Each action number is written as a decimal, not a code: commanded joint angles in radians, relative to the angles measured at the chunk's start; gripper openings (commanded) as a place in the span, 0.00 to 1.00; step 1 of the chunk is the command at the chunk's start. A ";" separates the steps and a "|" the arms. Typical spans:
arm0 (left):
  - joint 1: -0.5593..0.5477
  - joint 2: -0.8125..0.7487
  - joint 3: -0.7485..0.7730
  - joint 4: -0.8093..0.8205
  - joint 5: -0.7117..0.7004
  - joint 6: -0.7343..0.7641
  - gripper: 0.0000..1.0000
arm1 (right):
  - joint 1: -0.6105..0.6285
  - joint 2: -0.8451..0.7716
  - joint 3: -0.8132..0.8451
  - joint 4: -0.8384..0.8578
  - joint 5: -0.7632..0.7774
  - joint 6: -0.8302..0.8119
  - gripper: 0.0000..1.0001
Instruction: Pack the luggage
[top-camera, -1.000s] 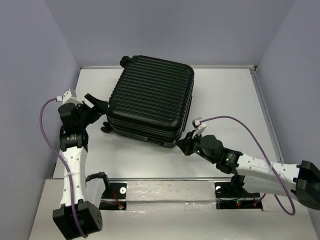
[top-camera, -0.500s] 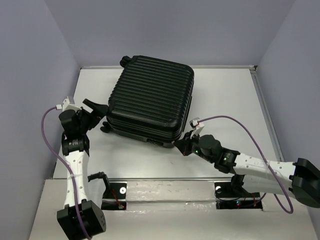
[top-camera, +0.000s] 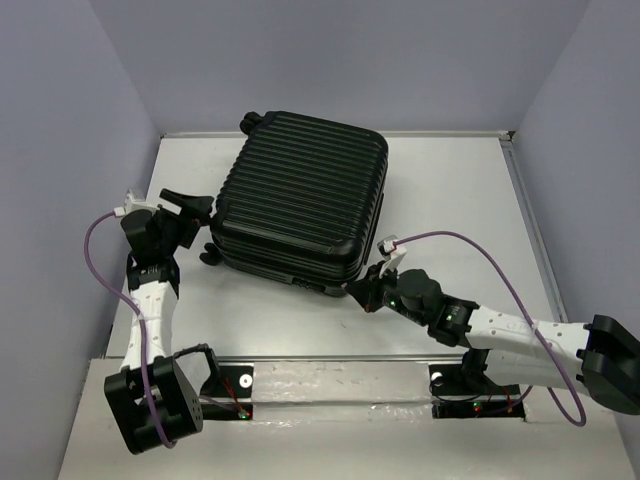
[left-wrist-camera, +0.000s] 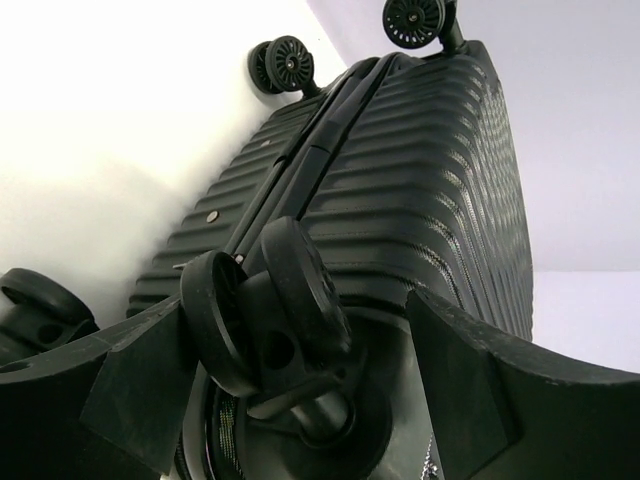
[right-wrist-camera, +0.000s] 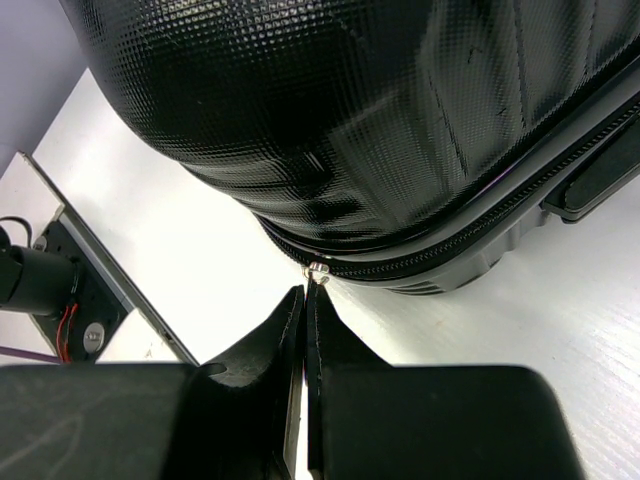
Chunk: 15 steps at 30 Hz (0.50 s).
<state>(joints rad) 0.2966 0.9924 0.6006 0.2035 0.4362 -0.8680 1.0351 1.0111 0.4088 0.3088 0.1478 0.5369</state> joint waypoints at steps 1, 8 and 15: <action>0.004 -0.001 -0.018 0.122 0.022 -0.057 0.89 | 0.016 -0.016 -0.013 0.062 -0.073 -0.006 0.07; 0.006 -0.003 -0.047 0.177 -0.013 -0.109 0.81 | 0.016 -0.013 -0.013 0.062 -0.082 -0.009 0.07; 0.006 0.023 -0.055 0.212 -0.014 -0.132 0.74 | 0.016 -0.008 -0.013 0.061 -0.088 -0.012 0.07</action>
<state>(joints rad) 0.2970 1.0069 0.5529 0.3180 0.4099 -0.9718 1.0351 1.0084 0.4084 0.3138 0.1310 0.5282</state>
